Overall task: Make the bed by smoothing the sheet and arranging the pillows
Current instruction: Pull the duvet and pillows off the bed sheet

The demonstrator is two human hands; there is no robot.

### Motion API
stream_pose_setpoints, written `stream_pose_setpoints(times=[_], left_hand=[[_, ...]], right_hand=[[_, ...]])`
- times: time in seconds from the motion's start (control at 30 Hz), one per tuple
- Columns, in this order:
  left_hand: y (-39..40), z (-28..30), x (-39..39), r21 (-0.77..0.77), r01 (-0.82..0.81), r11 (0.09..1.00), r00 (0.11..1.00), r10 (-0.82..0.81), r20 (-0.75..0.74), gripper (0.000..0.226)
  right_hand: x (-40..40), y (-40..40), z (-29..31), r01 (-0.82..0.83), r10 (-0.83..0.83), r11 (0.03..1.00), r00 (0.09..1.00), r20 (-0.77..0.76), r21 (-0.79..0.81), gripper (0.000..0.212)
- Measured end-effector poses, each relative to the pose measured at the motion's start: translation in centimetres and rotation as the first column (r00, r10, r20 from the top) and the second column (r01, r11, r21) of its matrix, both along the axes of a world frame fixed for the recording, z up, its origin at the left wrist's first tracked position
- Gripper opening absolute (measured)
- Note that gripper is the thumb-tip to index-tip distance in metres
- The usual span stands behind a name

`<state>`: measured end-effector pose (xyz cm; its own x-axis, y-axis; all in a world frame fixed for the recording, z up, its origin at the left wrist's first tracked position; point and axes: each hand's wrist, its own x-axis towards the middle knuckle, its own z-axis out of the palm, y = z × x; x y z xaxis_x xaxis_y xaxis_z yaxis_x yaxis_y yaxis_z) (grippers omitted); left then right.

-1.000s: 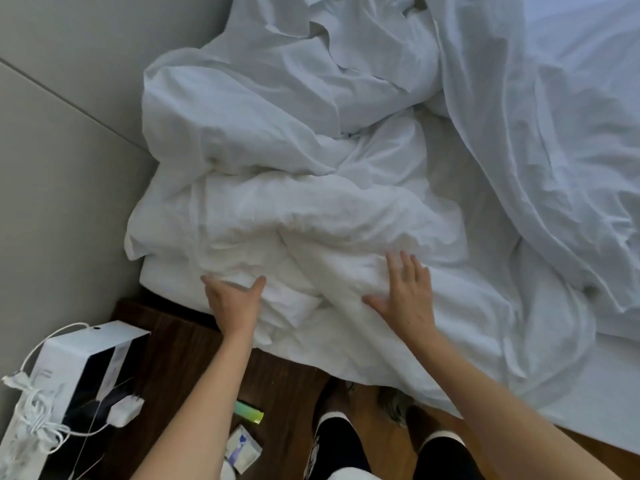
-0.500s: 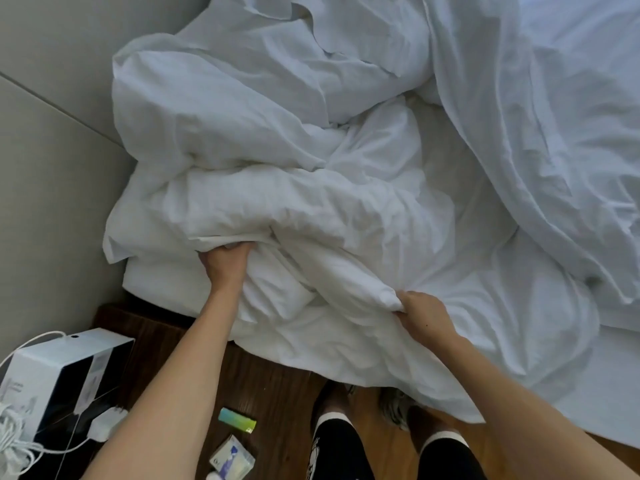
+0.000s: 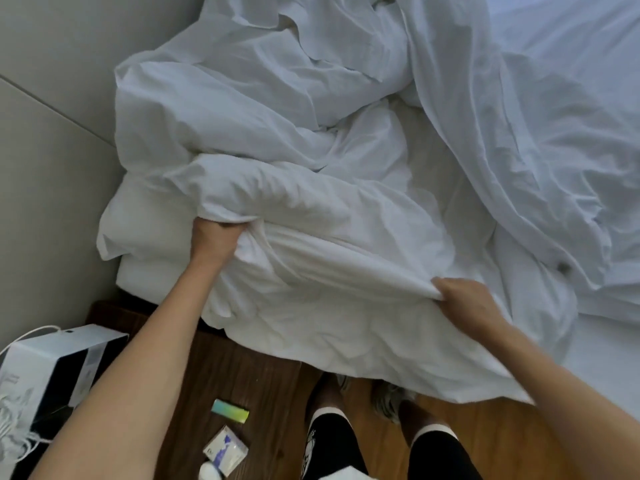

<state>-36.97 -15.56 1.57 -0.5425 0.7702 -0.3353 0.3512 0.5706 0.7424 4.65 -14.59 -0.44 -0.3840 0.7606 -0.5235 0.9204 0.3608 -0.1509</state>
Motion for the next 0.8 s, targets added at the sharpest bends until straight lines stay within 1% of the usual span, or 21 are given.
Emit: stream_pose_setpoints(times=[0.07, 0.1, 0.17, 0.23, 0.27, 0.3, 0.37, 0.43, 0.47, 0.5, 0.53, 0.57, 0.6, 0.67, 0.77, 0.8], left_hand=[[-2.8, 3.5, -0.6, -0.059, 0.140, 0.988, 0.988, -0.136, 0.079, 0.052], [-3.8, 5.2, -0.9, -0.093, 0.193, 0.977, 0.979, -0.185, 0.084, 0.047], [-4.5, 8.3, -1.6, -0.131, 0.202, 0.971, 0.979, -0.201, 0.015, 0.043], [-3.3, 11.3, -2.7, -0.075, 0.170, 0.983, 0.981, -0.176, -0.084, 0.049], [-2.3, 12.8, -3.3, -0.040, 0.178, 0.983, 0.967, -0.182, -0.176, 0.053], [-0.9, 14.4, -4.0, -0.012, 0.196, 0.981, 0.935, -0.191, -0.298, 0.055], [2.8, 17.2, -5.7, 0.052, 0.237, 0.970, 0.828, -0.173, -0.534, 0.059], [7.0, 19.2, -7.3, 0.108, 0.274, 0.956, 0.726, -0.132, -0.675, 0.058], [9.0, 19.4, -7.9, 0.078, 0.290, 0.954, 0.671, -0.144, -0.728, 0.058], [10.7, 19.0, -8.2, 0.020, 0.308, 0.951, 0.625, -0.186, -0.758, 0.060], [11.8, 18.0, -8.2, -0.046, 0.314, 0.948, 0.604, -0.237, -0.761, 0.065], [12.3, 16.6, -7.7, -0.108, 0.292, 0.950, 0.616, -0.273, -0.739, 0.071], [12.3, 15.0, -7.1, -0.156, 0.239, 0.958, 0.648, -0.278, -0.709, 0.076], [10.7, 11.3, -5.5, -0.192, 0.143, 0.971, 0.716, -0.236, -0.657, 0.081], [5.0, 5.8, -2.5, -0.107, 0.105, 0.989, 0.768, -0.149, -0.622, 0.086], [2.7, 4.0, -1.5, -0.079, 0.055, 0.995, 0.804, -0.091, -0.587, 0.087]], right_hand=[[2.2, 1.7, 2.5, -0.040, 0.035, 0.998, 0.996, 0.080, 0.058, 0.016], [2.7, 2.4, 3.7, -0.055, 0.045, 0.992, 0.995, 0.086, 0.112, 0.015], [2.6, 3.7, 5.4, -0.061, 0.056, 0.976, 0.998, 0.029, 0.207, 0.019], [0.5, 5.7, 7.3, 0.007, 0.021, 0.938, 0.997, -0.077, 0.347, 0.015], [-0.9, 6.8, 8.3, 0.066, -0.015, 0.913, 0.991, -0.130, 0.403, 0.014], [-2.2, 8.0, 9.2, 0.125, -0.048, 0.886, 0.982, -0.180, 0.447, 0.015], [-4.7, 9.9, 10.7, 0.234, -0.098, 0.822, 0.956, -0.276, 0.519, 0.019], [-7.1, 10.6, 11.1, 0.372, -0.182, 0.769, 0.907, -0.379, 0.520, 0.020], [-8.2, 10.8, 10.8, 0.437, -0.242, 0.754, 0.879, -0.410, 0.491, 0.023], [-9.4, 11.0, 10.1, 0.464, -0.290, 0.761, 0.869, -0.401, 0.453, 0.031], [-10.3, 11.1, 9.0, 0.445, -0.308, 0.798, 0.881, -0.359, 0.407, 0.044], [-11.0, 10.9, 7.6, 0.397, -0.301, 0.853, 0.905, -0.302, 0.339, 0.058], [-11.7, 10.7, 6.2, 0.348, -0.285, 0.900, 0.926, -0.249, 0.262, 0.070], [-12.6, 9.9, 3.8, 0.296, -0.272, 0.943, 0.949, -0.159, 0.151, 0.087], [-13.0, 8.9, 1.4, 0.285, -0.268, 0.948, 0.955, -0.127, 0.145, 0.108], [-13.0, 8.8, 0.9, 0.289, -0.271, 0.947, 0.953, -0.132, 0.142, 0.112]])
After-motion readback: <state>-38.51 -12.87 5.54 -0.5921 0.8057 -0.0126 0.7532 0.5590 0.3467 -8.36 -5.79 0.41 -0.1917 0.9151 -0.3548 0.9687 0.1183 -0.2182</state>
